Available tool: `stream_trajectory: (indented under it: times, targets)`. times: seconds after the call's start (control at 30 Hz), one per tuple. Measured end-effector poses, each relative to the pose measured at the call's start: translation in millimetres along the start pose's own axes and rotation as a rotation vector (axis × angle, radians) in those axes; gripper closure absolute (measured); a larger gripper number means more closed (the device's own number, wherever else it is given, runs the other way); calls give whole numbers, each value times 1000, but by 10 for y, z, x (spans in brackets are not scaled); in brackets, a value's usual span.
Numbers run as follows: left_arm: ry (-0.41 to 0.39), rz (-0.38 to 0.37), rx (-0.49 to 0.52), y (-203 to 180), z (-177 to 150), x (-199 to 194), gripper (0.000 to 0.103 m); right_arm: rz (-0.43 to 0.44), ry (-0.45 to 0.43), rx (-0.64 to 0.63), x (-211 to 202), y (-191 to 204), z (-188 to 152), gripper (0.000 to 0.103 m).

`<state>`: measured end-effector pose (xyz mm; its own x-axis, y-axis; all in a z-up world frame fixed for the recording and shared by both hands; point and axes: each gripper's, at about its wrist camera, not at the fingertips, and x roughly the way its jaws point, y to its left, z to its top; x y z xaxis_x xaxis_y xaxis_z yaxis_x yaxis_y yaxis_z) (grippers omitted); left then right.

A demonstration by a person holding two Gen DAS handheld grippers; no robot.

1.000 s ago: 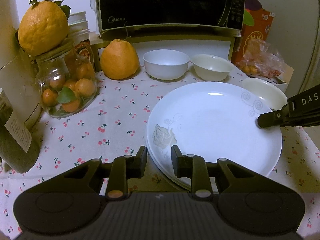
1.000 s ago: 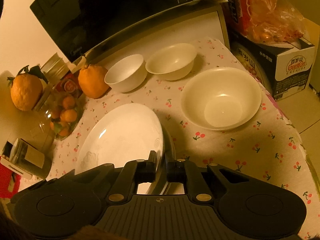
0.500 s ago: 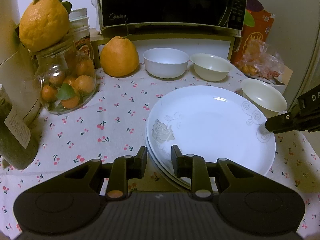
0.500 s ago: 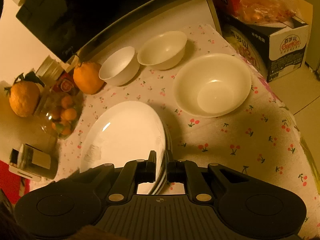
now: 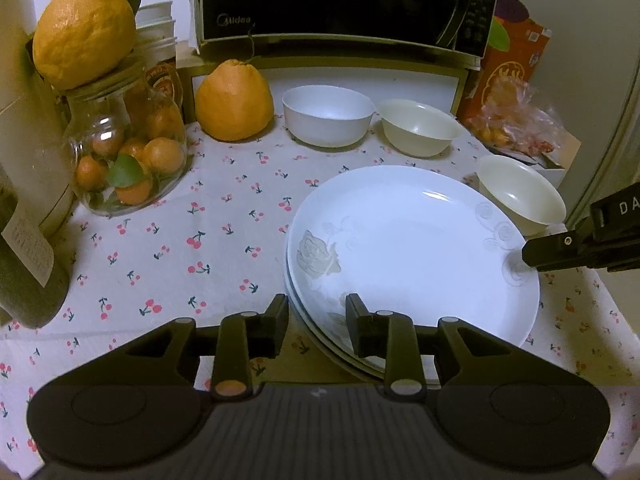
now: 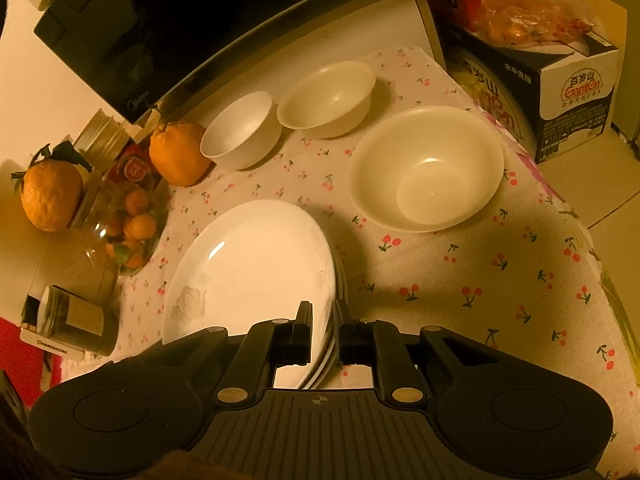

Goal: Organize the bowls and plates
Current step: 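Lower the white plates onto the blue plate stack and open both tools, then move both tools toward the white bowls beside the microwave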

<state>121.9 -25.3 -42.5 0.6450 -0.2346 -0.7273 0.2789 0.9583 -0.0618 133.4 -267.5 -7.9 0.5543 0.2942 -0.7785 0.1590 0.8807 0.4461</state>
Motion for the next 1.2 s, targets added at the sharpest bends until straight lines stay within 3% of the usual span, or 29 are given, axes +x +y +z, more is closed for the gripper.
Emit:
stream_trajectory:
  times: [0.3, 0.43, 0.57, 0.67, 0.83, 1.03, 1.1, 1.2]
  targets:
    - [33, -26, -26, -34, 60, -87, 63, 30, 13, 4, -35, 12, 0, 77]
    - [42, -36, -41, -46, 99, -125, 48, 59, 6, -4, -91, 58, -6, 72]
    - [44, -37, -46, -72, 121, -165, 41, 89, -6, -23, -154, 129, -18, 52]
    - [44, -35, -46, -76, 146, -193, 32, 105, -11, -38, -189, 187, -3, 48]
    - [41, -10, -63, -29, 245, -198, 15, 127, -44, -28, -233, 234, 85, 36]
    - [49, 31, -62, 29, 414, -128, 9, 128, -62, -17, -214, 245, 257, 30]
    - [45, 45, -53, 39, 493, -105, 6, 119, -81, -27, -208, 265, 340, 22]
    - [31, 63, -39, 37, 614, -78, 3, 104, -110, -36, -190, 293, 468, 17]
